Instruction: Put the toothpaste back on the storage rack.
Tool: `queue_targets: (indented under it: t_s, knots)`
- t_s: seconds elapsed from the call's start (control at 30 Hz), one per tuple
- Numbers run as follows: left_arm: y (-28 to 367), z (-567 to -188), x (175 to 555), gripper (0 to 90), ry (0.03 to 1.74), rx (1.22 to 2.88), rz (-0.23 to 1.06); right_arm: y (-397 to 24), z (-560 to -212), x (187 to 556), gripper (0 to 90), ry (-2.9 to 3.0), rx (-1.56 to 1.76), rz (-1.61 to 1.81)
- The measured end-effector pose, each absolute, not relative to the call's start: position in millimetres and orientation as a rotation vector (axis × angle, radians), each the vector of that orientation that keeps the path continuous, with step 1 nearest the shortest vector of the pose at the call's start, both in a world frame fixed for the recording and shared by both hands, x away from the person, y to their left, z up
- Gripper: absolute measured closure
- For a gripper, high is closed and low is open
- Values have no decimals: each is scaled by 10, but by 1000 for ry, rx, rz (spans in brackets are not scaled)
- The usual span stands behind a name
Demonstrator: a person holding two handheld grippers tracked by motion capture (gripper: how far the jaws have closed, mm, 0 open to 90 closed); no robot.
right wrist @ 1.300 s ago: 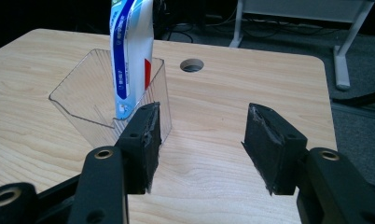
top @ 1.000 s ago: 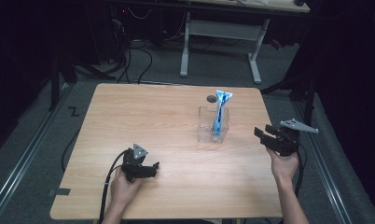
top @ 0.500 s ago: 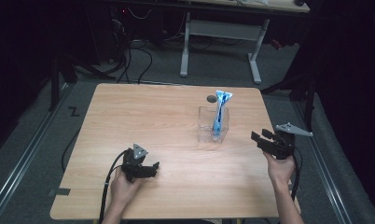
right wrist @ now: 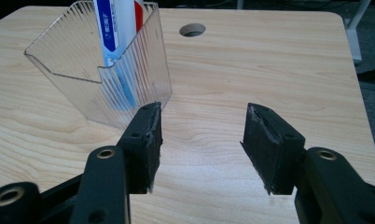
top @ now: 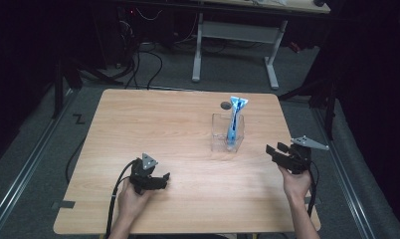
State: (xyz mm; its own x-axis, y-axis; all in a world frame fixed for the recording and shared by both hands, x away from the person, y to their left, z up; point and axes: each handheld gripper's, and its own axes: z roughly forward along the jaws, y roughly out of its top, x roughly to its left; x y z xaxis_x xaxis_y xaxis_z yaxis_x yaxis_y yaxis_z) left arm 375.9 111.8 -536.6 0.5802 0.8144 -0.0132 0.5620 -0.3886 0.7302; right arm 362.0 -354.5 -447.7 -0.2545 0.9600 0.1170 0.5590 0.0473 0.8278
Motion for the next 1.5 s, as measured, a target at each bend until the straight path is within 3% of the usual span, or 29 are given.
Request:
queue_targets:
  t_s: [1.5]
  knots:
    - [1119,-5366,3758,159,1091,2103,457,-3236,-5006,3726,487,1976,1508,913]
